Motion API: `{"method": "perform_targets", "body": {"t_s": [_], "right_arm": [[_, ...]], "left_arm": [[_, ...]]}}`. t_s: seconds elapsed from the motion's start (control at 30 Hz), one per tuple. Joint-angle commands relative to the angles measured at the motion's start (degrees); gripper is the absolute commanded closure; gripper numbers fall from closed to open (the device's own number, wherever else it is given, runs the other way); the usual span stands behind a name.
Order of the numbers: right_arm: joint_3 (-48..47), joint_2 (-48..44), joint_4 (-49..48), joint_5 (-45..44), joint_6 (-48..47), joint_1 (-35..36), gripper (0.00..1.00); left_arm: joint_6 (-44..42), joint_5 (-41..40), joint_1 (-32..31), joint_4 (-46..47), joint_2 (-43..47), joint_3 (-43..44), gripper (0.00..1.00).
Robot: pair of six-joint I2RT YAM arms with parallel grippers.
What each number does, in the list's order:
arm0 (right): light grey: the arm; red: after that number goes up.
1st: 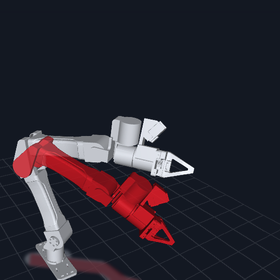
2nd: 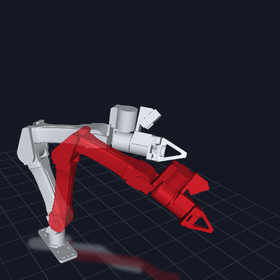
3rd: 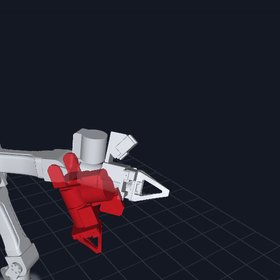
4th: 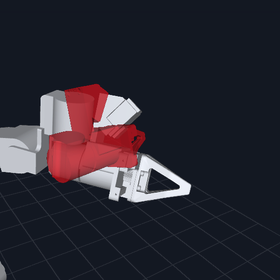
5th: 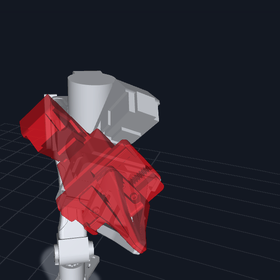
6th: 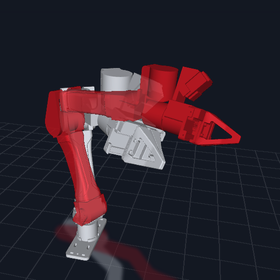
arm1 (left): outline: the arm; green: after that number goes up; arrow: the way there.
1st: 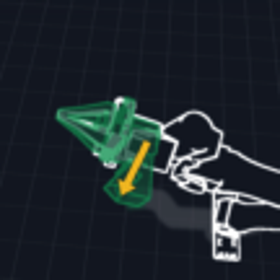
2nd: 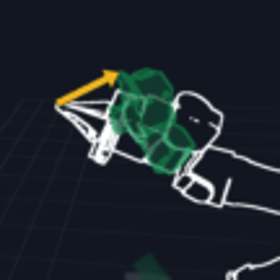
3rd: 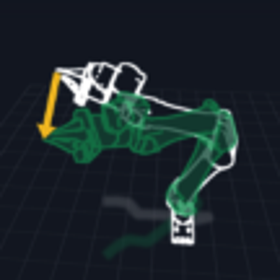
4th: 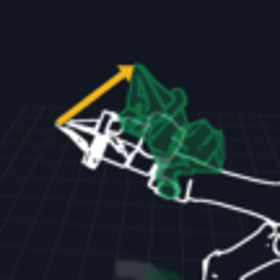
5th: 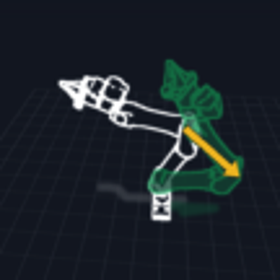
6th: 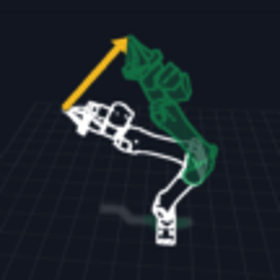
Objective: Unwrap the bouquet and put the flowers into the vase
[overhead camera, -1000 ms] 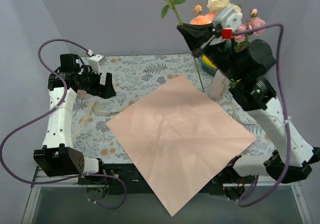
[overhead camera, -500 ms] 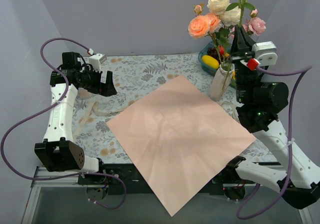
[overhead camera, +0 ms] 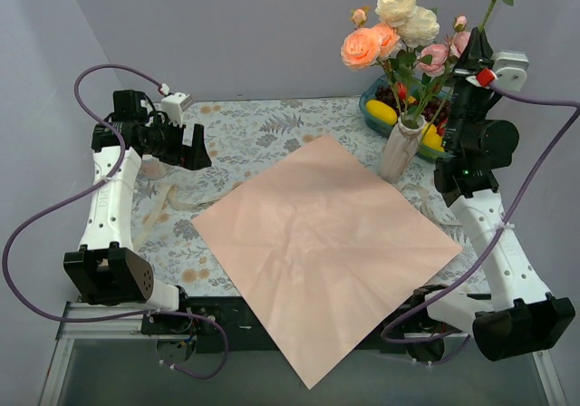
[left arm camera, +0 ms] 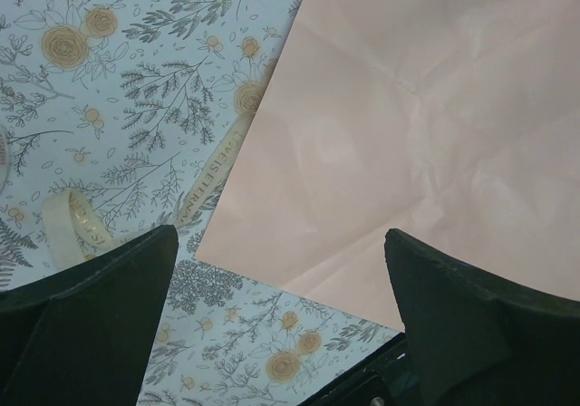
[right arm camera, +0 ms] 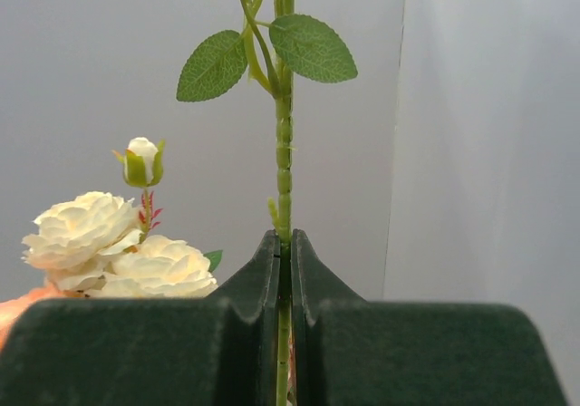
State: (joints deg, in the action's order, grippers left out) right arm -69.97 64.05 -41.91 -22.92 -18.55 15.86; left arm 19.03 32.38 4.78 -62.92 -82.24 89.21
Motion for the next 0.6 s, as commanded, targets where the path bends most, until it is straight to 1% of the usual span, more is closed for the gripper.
{"method": "perform_targets", "body": {"t_s": [0.0,0.2,0.33,0.47,0.57], "right_arm": [[0.8,1.2,-9.7,5.0,7.5,-4.3,0.99],[-0.2,5.0,-14.4,9.0,9.6,-7.3,0.99],[0.3,6.8,-16.8,9.9,11.0,-7.9,0.99],[2.7,7.9,-20.3,11.3,11.0,-7.9,0.99],[3.6,9.5,-23.3,10.4,11.0,-7.9,0.99]], "left_arm": [[-0.6,0.2,0.2,0.8,-0.3,2.2,0.02],[-0.8,-0.2,0.2,0.4,-2.0,3.7,0.02],[-0.7,0.3,0.2,0.5,-3.0,4.1,0.02],[-0.8,1.1,0.3,0.8,-3.3,4.5,0.02],[-0.9,1.1,0.2,-0.3,-4.8,6.2,0.02]]}}
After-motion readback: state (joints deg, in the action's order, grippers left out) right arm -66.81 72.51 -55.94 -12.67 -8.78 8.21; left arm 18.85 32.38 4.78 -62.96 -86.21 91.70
